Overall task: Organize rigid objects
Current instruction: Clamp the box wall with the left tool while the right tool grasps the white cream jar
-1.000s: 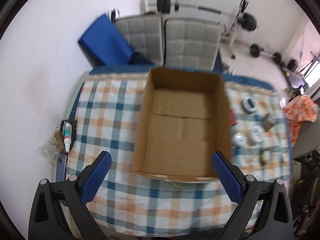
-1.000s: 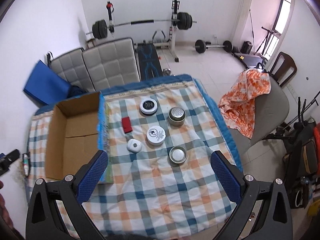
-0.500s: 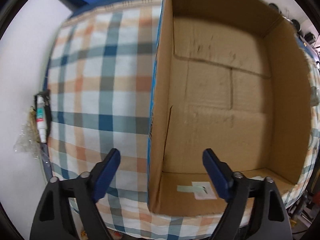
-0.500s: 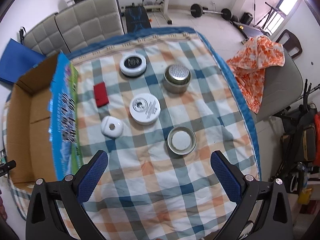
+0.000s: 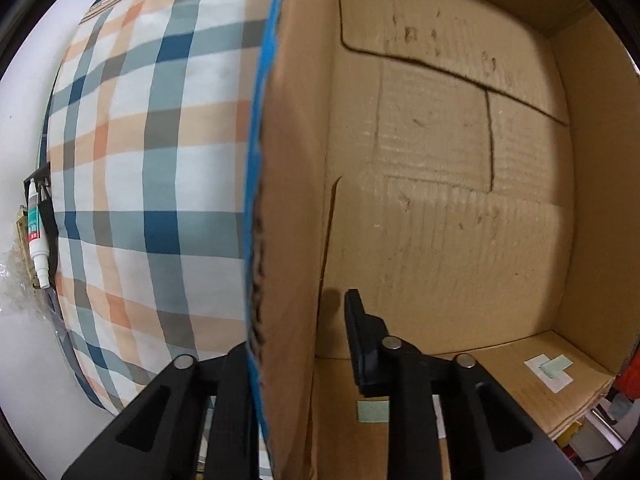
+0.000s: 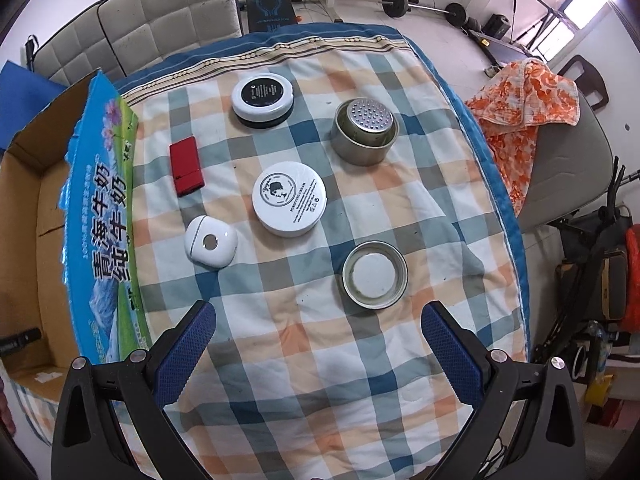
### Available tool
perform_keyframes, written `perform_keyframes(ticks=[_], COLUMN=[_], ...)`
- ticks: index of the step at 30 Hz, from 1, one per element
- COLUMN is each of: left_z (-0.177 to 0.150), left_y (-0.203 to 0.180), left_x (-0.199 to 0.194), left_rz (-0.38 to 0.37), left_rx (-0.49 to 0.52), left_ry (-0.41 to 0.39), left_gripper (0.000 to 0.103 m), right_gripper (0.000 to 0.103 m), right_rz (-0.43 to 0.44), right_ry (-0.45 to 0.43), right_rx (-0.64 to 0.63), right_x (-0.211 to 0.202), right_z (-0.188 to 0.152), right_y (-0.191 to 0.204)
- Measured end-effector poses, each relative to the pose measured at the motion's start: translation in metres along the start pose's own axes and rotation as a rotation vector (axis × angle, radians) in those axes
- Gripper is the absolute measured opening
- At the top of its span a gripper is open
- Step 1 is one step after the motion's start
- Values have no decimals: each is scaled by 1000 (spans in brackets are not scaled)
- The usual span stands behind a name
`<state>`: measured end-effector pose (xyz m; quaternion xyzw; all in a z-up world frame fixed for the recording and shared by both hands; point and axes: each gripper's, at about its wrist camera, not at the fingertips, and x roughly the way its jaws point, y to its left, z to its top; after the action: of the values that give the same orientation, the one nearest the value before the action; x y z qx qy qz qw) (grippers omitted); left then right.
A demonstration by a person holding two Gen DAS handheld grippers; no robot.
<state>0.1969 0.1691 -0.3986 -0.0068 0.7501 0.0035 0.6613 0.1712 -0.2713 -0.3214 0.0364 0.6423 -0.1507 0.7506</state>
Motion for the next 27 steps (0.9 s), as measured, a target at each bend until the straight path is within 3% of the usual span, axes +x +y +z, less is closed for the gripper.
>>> perform_keyframes(ticks=[3, 14, 18, 22, 27], left_z=[-5, -33, -26, -23, -19], left_y=[9, 18, 11, 14, 17], left_x=[3, 7, 4, 1, 2], left_rz=[9, -10, -17, -12, -5], left_rx=[-7, -12, -33, -65, -96], left_ry=[-13, -48, -40, -30, -27], left_gripper=[6, 5, 5, 5, 7], right_gripper=[103, 103, 100, 99, 99], right_rz=[13, 29, 29, 102, 215], right_ry=[22, 129, 218, 152, 153], right_rx=[41, 240, 295, 271, 236], right_x=[11, 65, 98, 91, 99], right_z=[5, 15, 18, 27, 54], right_y=[-6, -57, -76, -71, -50])
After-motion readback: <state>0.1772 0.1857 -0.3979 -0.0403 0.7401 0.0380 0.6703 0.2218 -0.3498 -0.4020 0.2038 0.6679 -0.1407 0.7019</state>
